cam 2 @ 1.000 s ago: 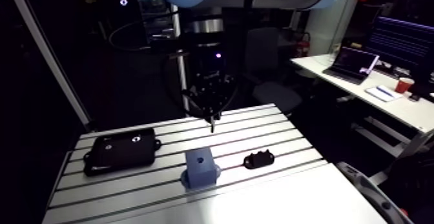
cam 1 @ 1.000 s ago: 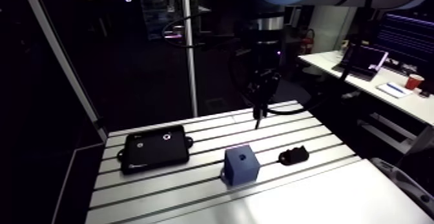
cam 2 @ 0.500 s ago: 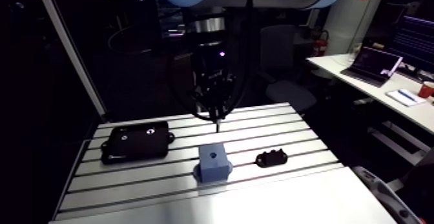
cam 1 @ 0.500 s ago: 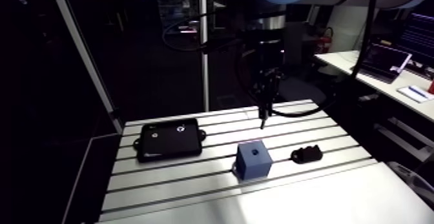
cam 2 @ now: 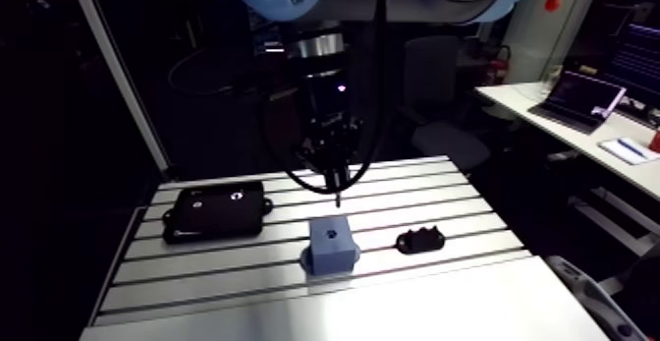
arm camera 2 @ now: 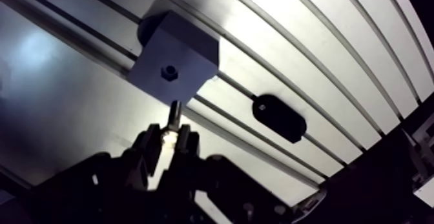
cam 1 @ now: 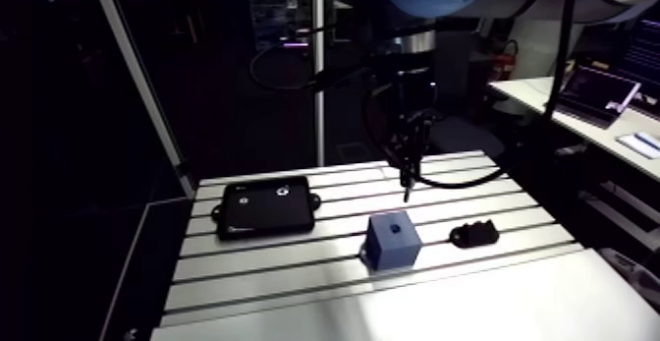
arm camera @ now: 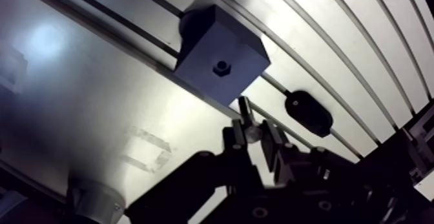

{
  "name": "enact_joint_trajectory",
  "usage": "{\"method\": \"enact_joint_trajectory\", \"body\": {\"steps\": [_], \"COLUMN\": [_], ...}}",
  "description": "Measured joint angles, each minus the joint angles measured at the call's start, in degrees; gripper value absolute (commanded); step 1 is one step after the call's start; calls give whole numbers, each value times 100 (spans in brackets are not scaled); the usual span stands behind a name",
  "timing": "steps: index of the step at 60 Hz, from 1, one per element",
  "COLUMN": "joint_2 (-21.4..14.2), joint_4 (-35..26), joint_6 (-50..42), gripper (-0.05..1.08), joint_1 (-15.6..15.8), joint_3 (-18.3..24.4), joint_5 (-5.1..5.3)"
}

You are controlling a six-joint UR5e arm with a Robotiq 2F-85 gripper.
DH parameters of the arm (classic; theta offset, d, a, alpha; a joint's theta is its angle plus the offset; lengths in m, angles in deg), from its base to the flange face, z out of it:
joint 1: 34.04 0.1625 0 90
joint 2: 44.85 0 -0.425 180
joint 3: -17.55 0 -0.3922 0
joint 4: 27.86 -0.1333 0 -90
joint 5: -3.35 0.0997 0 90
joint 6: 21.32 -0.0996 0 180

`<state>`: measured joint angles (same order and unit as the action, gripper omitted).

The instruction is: Pick up the M10 bolt and insert it into the hex recess until seated.

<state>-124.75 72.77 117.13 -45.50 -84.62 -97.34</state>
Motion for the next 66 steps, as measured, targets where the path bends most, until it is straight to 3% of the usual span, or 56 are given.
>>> {"method": "enact_joint_trajectory", "body": {"steps": [66], "joint_2": [229], "joint_4": [480], "joint_6": [-41], "gripper": [75], "joint_1": [65], "joint_3": [-316], "joint_5": [26]}}
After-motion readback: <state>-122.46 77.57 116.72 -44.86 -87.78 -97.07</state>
